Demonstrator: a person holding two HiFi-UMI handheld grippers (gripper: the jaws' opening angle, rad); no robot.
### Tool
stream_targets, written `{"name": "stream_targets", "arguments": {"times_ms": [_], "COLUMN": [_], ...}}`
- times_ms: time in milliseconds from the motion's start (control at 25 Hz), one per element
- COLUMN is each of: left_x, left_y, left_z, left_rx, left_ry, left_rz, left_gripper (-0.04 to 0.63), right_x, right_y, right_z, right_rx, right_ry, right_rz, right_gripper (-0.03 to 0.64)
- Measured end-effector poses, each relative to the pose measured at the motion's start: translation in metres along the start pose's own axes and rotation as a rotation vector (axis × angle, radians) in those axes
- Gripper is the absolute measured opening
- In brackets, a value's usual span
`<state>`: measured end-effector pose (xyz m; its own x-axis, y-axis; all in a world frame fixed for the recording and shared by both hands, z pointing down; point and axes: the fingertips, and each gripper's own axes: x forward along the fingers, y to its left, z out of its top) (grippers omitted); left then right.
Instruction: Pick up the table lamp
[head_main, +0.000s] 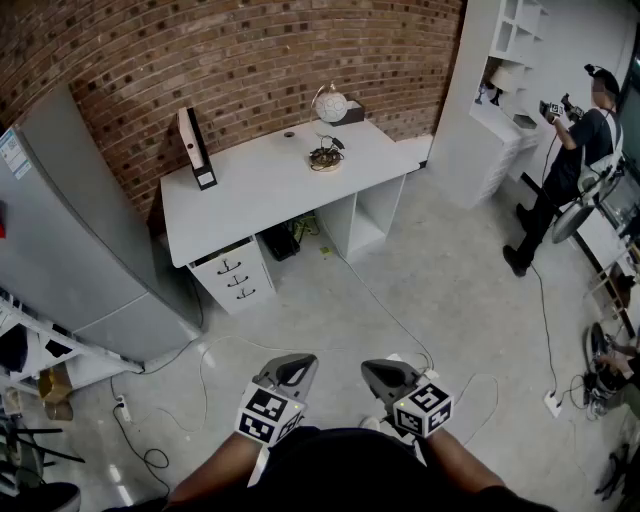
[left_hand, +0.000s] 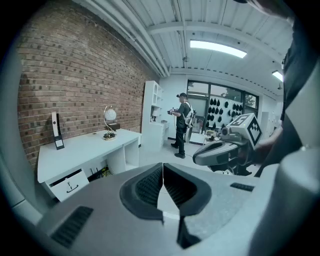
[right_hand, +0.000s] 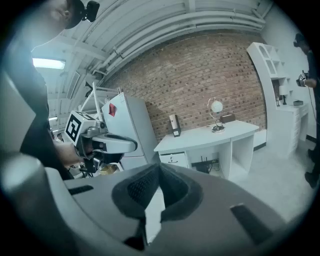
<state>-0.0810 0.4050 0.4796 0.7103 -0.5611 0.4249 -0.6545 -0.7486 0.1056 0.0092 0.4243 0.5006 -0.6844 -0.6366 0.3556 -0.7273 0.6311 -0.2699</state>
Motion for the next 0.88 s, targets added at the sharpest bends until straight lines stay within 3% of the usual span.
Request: {"name": "stream_targets", "arguments": {"times_ms": [320, 880], "left_x": [-0.005, -0.013], "left_y": [-0.005, -0.009], "left_z": [0.001, -0.002], "left_rx": [-0.056, -0.048], "left_ry": [-0.02, -0.018], "left_rz": [-0.014, -0.011], "left_gripper": [0.006, 0.006], "right_x": [-0.004, -0.002], "right_y": [0.003, 0.023], "right_z": [0.0, 0.006], "right_rx": [0.001, 0.03], "right_ry": [-0.009, -0.026], "right_rz": [0.002, 0.078], "right_gripper": [0.003, 0.005]}}
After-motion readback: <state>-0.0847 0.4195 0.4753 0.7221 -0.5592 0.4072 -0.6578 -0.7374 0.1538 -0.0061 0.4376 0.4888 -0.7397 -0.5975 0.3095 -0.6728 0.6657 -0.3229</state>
